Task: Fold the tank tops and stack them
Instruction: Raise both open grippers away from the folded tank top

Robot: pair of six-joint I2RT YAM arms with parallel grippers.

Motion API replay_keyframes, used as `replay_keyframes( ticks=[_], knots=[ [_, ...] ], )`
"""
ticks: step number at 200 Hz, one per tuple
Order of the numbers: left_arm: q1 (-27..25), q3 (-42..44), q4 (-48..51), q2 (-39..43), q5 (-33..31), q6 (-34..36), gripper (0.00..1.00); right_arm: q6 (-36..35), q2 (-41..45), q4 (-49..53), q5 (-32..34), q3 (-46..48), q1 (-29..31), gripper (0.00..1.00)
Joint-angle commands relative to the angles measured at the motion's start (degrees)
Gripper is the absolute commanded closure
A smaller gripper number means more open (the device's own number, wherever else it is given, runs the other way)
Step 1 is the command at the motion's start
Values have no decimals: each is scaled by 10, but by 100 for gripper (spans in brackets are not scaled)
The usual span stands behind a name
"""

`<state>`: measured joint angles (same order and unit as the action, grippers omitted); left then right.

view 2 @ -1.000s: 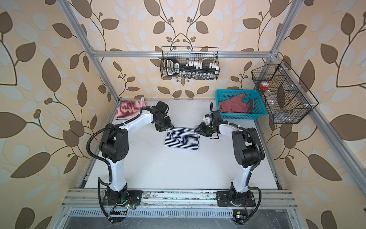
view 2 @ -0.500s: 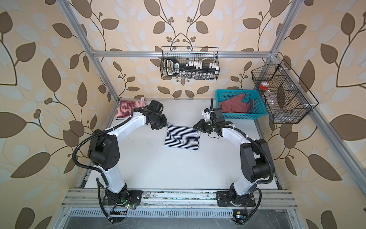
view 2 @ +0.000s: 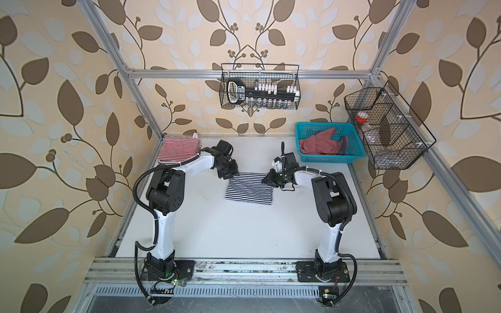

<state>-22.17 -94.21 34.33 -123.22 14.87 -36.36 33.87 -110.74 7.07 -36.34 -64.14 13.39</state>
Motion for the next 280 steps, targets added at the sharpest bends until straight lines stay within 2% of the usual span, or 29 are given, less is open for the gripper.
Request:
replay_keyframes(
  ticks=[1,26,58,91,116,134,158,191,280],
  knots=[
    [10,-22,5,-10,17,7,57,6,-23,-19,-12,-6,-11,81],
    [14,-19,7,-6,24,7,52,3,-29,-22,-20,-5,-19,80],
    [14,-18,9,47,19,24,45,-4,6,-16,-24,-4,-20,77],
    [14,-10,59,121,-41,84,40,-37,79,29,-6,6,-18,69],
    [14,43,74,176,-85,119,36,-65,131,61,12,28,-19,63],
    [14,88,76,194,-95,131,32,-83,155,79,19,43,-21,60],
    [14,143,47,192,-70,130,32,-103,169,97,28,63,-25,59],
    [13,198,-40,179,-20,107,31,-114,164,91,23,92,-29,57],
    [12,232,-144,94,31,63,28,-105,83,41,25,117,-37,55]
  ],
)
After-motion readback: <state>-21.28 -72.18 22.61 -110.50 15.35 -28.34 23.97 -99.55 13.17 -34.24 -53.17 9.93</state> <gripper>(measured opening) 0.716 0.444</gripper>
